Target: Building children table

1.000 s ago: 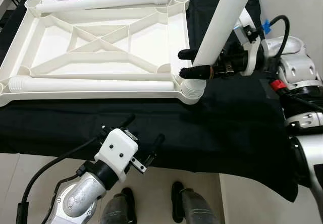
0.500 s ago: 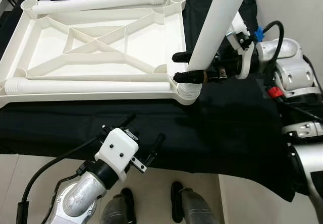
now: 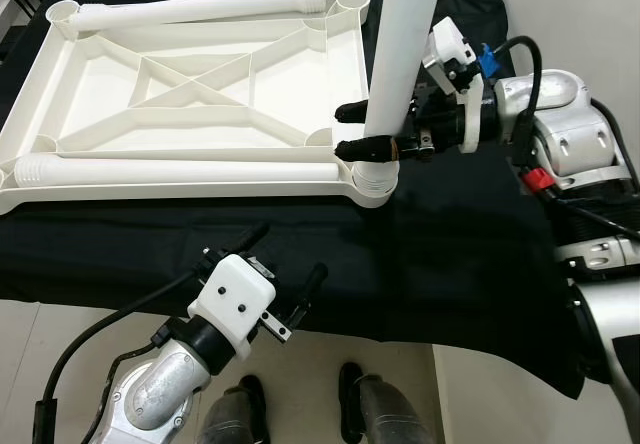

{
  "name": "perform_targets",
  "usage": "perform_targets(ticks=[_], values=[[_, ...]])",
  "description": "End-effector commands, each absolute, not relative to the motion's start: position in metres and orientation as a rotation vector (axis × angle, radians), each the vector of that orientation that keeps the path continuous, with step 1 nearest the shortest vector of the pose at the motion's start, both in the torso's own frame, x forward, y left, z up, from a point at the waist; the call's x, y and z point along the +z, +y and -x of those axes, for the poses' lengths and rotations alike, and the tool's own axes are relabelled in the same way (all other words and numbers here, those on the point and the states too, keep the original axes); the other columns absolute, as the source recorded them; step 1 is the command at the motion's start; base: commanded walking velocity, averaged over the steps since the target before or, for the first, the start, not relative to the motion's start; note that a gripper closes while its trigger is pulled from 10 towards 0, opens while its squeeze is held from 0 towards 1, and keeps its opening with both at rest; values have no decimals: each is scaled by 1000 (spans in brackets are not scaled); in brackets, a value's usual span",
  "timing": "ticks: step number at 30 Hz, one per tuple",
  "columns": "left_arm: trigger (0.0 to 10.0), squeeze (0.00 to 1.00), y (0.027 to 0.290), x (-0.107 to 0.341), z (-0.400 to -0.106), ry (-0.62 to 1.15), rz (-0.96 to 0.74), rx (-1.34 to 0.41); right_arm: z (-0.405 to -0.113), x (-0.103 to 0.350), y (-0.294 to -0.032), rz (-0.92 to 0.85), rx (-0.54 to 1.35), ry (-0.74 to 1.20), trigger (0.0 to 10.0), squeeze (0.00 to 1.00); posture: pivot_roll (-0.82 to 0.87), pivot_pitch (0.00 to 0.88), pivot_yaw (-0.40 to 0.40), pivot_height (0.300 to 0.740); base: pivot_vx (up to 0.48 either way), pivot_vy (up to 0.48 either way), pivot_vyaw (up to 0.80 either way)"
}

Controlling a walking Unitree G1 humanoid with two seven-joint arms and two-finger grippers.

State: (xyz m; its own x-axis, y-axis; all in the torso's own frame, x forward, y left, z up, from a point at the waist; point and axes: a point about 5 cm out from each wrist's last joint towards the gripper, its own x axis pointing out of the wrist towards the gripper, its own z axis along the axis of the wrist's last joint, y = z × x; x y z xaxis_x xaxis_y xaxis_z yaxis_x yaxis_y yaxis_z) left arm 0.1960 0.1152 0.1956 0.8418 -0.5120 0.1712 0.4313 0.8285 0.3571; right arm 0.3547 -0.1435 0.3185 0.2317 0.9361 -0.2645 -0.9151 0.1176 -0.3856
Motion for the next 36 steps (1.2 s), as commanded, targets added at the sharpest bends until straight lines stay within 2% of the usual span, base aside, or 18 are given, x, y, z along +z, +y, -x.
perform_targets(ticks=[1,21,36], values=[[10000,0,114,191,-193,-254,-310,-519,-360,287,-145,476,1347,109,10000,0,-28,361,-35,740,0,0,0],[10000,0,114,192,-194,-258,-314,-516,-365,280,-149,360,1215,123,10000,0,-28,370,-28,740,0,0,0],[10000,0,116,191,-195,-256,-319,-517,-349,279,-149,196,1250,-25,10000,0,-26,369,-20,740,0,0,0]])
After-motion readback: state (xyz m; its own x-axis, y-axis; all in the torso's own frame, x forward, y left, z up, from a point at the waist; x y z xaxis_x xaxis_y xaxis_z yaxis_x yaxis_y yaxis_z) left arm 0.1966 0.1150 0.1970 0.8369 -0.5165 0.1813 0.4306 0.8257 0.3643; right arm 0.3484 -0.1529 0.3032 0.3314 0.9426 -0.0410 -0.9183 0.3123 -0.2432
